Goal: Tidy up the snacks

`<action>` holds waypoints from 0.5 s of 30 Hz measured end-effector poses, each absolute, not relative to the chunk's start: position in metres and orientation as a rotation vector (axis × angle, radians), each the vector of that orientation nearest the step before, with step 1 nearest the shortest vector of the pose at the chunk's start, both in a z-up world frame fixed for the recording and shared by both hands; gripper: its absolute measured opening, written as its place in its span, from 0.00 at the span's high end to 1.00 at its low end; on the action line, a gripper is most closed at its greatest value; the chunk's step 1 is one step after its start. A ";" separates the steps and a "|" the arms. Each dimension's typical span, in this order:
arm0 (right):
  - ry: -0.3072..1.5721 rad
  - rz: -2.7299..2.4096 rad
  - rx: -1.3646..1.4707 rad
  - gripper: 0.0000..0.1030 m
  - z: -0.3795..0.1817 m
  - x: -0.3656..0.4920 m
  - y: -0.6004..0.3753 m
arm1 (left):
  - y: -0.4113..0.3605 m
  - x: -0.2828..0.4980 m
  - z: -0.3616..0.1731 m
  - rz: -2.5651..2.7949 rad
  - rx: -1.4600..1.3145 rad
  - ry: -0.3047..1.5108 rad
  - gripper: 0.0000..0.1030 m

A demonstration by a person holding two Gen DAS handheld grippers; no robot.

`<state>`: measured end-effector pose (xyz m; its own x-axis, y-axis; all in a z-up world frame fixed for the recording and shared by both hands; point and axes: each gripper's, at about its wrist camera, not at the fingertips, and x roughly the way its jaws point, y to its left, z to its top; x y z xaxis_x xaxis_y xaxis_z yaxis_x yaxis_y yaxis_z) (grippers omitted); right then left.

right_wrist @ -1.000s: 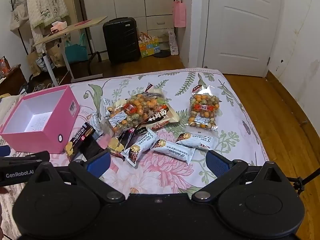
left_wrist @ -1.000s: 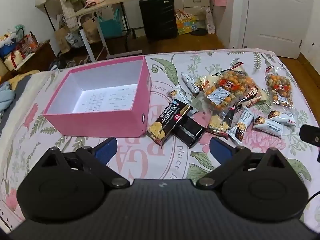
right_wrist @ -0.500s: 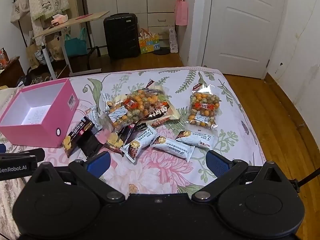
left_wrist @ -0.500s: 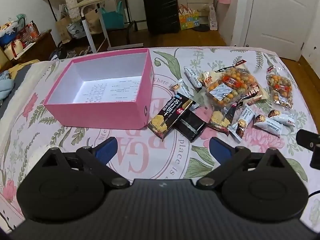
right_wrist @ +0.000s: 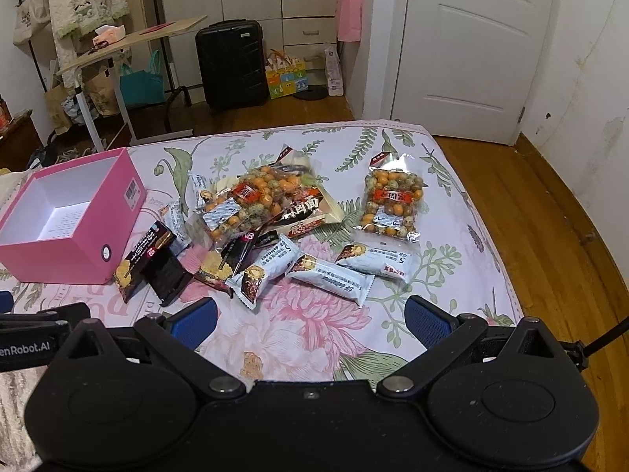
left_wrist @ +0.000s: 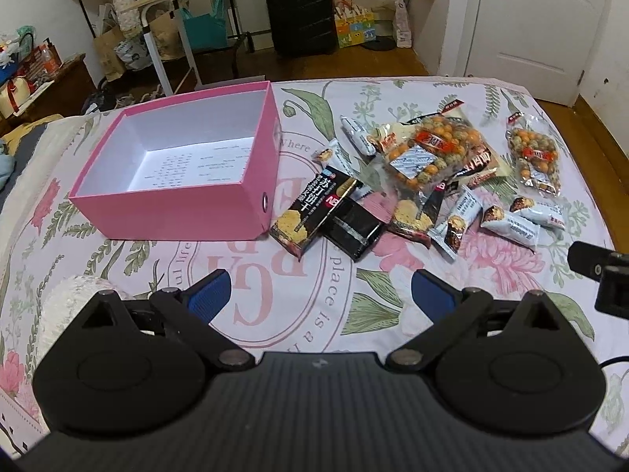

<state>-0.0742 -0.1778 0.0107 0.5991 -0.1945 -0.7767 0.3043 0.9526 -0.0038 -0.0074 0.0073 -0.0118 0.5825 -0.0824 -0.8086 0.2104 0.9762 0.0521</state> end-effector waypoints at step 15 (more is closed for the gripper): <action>0.894 -0.315 0.124 0.01 0.004 -0.078 -0.182 | 0.010 -0.007 -0.014 -0.174 0.142 0.938 0.03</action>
<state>-0.0778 -0.1822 0.0036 0.5836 -0.2180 -0.7822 0.3211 0.9467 -0.0243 -0.0067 0.0102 -0.0141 0.5788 -0.0865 -0.8108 0.2093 0.9768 0.0452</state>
